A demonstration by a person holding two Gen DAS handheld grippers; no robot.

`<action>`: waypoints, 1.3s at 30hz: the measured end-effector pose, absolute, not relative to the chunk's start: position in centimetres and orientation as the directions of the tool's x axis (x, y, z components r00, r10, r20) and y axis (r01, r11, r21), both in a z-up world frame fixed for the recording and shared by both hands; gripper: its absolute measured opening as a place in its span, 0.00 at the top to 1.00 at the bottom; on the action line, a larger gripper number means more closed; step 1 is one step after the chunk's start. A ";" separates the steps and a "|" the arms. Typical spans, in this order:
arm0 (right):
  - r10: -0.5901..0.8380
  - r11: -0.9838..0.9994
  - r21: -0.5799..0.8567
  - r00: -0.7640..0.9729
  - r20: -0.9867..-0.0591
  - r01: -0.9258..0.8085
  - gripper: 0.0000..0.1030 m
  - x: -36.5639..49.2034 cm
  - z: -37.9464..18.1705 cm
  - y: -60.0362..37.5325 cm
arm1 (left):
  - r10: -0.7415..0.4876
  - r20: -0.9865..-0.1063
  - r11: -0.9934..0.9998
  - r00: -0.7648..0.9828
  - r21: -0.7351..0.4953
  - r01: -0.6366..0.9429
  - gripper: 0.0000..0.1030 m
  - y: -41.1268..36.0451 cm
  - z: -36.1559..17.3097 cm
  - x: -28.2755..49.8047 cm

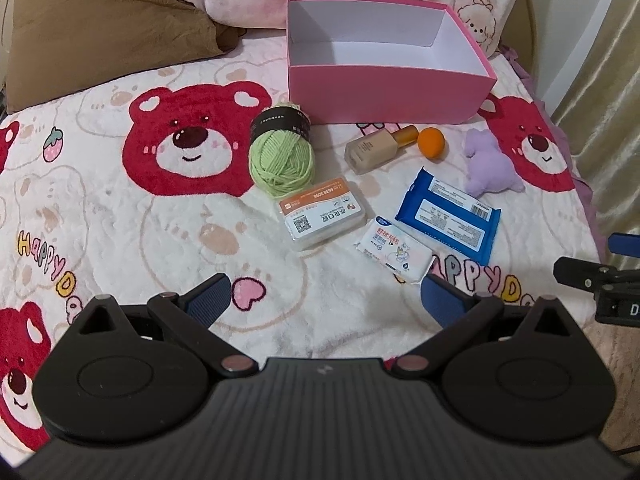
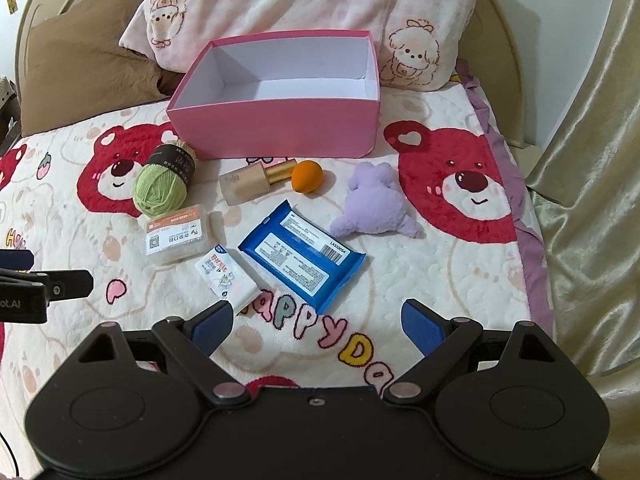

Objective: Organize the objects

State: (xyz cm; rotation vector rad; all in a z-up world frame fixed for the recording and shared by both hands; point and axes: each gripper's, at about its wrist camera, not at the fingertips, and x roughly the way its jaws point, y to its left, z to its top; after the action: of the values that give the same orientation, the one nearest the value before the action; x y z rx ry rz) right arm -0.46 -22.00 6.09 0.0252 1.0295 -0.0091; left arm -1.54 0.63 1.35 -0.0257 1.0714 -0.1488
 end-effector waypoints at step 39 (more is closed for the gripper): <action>0.278 0.939 0.339 0.444 -0.852 0.064 0.09 5.8 -4.0 -26.2 | -0.316 -0.819 0.885 0.479 -0.073 0.461 0.09 -7.5 -3.3 9.3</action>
State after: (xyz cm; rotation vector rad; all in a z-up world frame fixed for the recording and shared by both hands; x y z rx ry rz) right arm 5.78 -26.21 -4.00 0.3457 1.1090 0.1362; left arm 9.28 -7.49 -3.28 0.1657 0.9613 -0.4769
